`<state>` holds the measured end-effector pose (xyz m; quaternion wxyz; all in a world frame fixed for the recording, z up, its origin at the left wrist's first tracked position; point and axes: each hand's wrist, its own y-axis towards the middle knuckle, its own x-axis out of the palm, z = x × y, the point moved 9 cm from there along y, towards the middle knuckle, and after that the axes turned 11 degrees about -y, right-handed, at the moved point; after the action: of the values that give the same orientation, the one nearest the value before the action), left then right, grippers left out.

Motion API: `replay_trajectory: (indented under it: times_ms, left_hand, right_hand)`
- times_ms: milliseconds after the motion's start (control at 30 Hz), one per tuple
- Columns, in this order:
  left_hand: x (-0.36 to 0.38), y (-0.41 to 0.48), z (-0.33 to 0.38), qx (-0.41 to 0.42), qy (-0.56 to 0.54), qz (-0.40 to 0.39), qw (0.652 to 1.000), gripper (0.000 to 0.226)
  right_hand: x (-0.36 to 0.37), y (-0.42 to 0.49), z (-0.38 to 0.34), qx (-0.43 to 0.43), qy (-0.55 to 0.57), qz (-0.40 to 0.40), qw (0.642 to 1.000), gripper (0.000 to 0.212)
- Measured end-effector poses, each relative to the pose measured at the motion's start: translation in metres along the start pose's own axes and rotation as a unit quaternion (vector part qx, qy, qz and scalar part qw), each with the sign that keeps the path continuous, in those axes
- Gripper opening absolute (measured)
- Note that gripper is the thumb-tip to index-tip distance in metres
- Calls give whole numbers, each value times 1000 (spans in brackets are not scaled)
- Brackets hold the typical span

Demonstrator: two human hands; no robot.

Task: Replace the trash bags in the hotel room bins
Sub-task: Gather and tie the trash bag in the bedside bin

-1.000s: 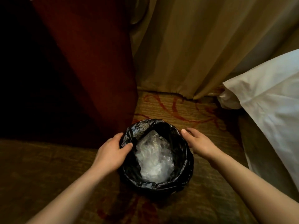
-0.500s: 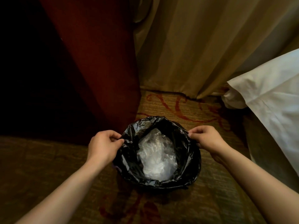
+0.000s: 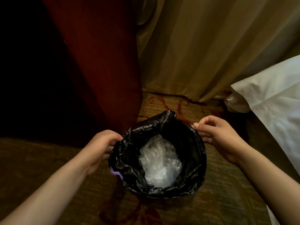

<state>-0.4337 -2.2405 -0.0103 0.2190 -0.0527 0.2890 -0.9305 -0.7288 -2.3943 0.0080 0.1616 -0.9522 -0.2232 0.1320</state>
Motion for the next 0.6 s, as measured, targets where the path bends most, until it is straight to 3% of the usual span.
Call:
replay_trajectory:
  times_ms: [100, 200, 300, 367, 433, 533, 600]
  left_hand:
    - [-8, -5, 11, 39, 40, 60, 997, 24]
    - [-14, -10, 17, 67, 66, 73, 993, 33]
    - [-16, -18, 21, 84, 94, 59, 990, 30]
    - [-18, -25, 31, 124, 109, 70, 984, 29]
    - [-21, -38, 51, 218, 160, 121, 955, 31]
    - [-17, -63, 81, 351, 221, 182, 891, 31]
    - [-19, -61, 75, 301, 101, 150, 936, 40]
  right_hand:
    - [-1, 3, -2, -14, -13, 33, 999, 16]
    - [1, 10, 6, 0, -134, 69, 989, 24]
    - [8, 11, 20, 41, -233, 40, 971, 35]
    - [7, 8, 19, 50, -238, 39, 969, 30]
    - [0, 1, 3, 10, -212, 83, 974, 13]
    - [-10, -13, -23, -65, -203, 151, 965, 16]
    - [-10, -17, -31, -86, -193, 126, 969, 22]
